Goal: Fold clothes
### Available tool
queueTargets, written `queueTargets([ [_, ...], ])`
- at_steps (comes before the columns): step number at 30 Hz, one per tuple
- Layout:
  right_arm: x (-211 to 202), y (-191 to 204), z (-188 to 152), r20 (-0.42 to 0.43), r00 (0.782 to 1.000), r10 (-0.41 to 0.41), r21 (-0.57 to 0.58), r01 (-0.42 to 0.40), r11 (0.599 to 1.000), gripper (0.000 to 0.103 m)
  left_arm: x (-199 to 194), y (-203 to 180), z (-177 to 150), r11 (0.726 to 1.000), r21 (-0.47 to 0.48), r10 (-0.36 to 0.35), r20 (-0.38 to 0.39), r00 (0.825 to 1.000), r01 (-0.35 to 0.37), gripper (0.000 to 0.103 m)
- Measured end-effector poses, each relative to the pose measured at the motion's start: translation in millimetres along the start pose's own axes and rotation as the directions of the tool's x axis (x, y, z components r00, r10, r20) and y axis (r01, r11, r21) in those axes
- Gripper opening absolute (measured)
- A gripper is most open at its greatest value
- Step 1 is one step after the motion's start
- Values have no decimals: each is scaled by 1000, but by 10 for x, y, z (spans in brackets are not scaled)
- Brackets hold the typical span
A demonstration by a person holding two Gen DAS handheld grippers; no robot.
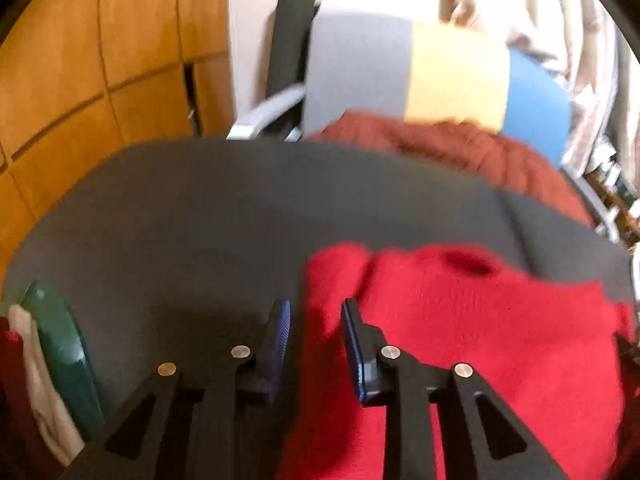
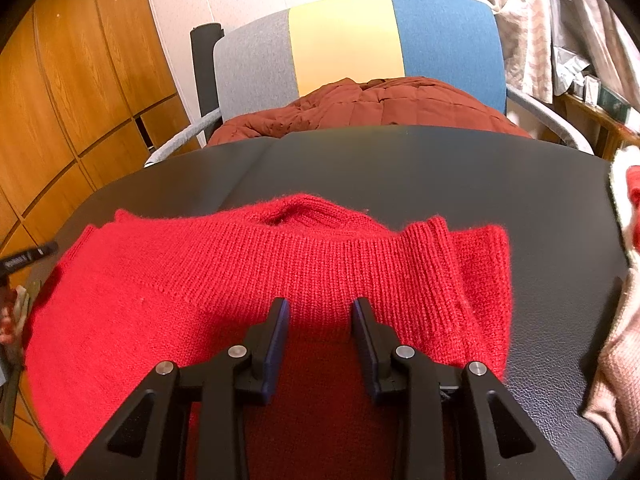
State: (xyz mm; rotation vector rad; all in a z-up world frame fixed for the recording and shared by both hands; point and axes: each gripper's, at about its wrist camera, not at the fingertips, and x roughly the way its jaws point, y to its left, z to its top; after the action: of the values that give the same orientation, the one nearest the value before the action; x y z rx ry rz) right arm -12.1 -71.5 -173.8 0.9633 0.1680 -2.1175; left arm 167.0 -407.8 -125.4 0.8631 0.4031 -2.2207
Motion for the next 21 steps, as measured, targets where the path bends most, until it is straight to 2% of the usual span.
queueTargets([
  [2,-4,5,-2,1,1000,0,1,0,1000,34,-89,-206,-2,997,64,-47,45,998,44,26],
  [3,-6,7,-3,1,1000,1,2,-1,1000,34,-75,-290,-30,994,95,-60,37,998,56,26],
  [5,-35,14,-15,10,1000,-17,14,17,1000,34,67,-469,-103,987,141,-73,-11,997,74,26],
  [7,-61,11,-33,19,999,-43,24,43,999,34,263,-554,-253,985,164,-45,-82,996,58,27],
  [8,-66,-5,-39,24,998,-60,36,59,998,34,351,-559,-328,986,160,-33,-103,994,50,27],
  [10,-53,-58,-46,27,997,-76,69,74,995,34,416,-516,-378,991,118,-58,-66,996,65,28],
  [13,-6,-112,-34,17,997,-73,101,71,992,34,412,-466,-374,993,90,-74,-75,994,81,30],
  [18,-1,-69,-36,17,996,-90,77,89,993,35,404,-383,-369,993,43,-102,-89,991,106,30],
  [21,-12,-87,-38,19,997,-75,85,73,994,36,348,-232,-308,985,-29,-171,-96,981,169,30],
])
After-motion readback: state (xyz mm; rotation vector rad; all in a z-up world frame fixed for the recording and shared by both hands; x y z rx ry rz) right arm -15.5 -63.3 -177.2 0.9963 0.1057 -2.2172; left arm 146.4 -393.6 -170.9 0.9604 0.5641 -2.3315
